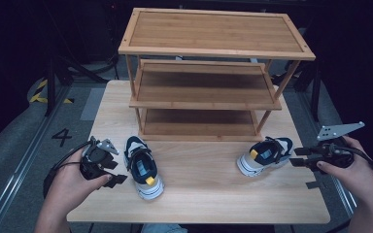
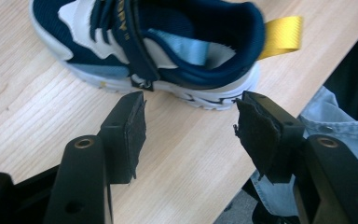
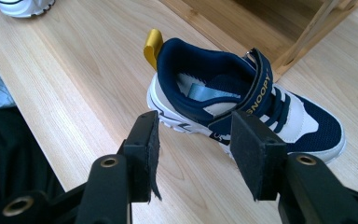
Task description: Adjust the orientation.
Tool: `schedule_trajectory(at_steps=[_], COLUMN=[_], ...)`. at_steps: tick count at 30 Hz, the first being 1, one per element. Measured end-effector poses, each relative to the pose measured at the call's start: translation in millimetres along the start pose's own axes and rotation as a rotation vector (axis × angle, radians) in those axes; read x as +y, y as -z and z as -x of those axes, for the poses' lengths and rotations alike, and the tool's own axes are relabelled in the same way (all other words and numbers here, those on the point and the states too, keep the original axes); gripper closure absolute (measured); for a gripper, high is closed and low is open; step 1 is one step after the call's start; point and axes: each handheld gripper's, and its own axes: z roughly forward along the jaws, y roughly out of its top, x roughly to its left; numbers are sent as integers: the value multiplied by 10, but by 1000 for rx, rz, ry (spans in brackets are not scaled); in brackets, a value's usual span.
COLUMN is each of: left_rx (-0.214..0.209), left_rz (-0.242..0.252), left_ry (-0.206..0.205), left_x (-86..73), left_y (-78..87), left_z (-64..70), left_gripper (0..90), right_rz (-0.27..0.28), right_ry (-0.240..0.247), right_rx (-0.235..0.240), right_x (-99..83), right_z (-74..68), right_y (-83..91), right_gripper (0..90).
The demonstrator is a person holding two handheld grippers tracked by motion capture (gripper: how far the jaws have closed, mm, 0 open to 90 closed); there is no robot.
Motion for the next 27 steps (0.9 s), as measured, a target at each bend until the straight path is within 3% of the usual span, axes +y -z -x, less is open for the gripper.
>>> schedule_trajectory(at_steps=[6,13,18,19,21,27], left_rx=[9,-23,-38,-63,-69,-90], left_rz=[14,33,40,43,46,19], left_ry=[-40,-75,-90,-111,-125,-149], left_x=[40,99,161,203,226,306], left_y=[39,65,6,-30,-51,-174], left_z=[102,209,251,283,295,328], left_gripper=[438,444,438,433,431,422], right_rz=[-5,15,20,19,19,18], right_ry=[4,1,-7,-10,-10,-9], right_rx=[14,10,8,13,15,14], right_x=[7,4,-7,-10,-10,-18], right_z=[1,-26,-12,-17,-20,-29], right_y=[-29,15,-6,-8,-7,-16], right_gripper=[531,531,528,528,527,520])
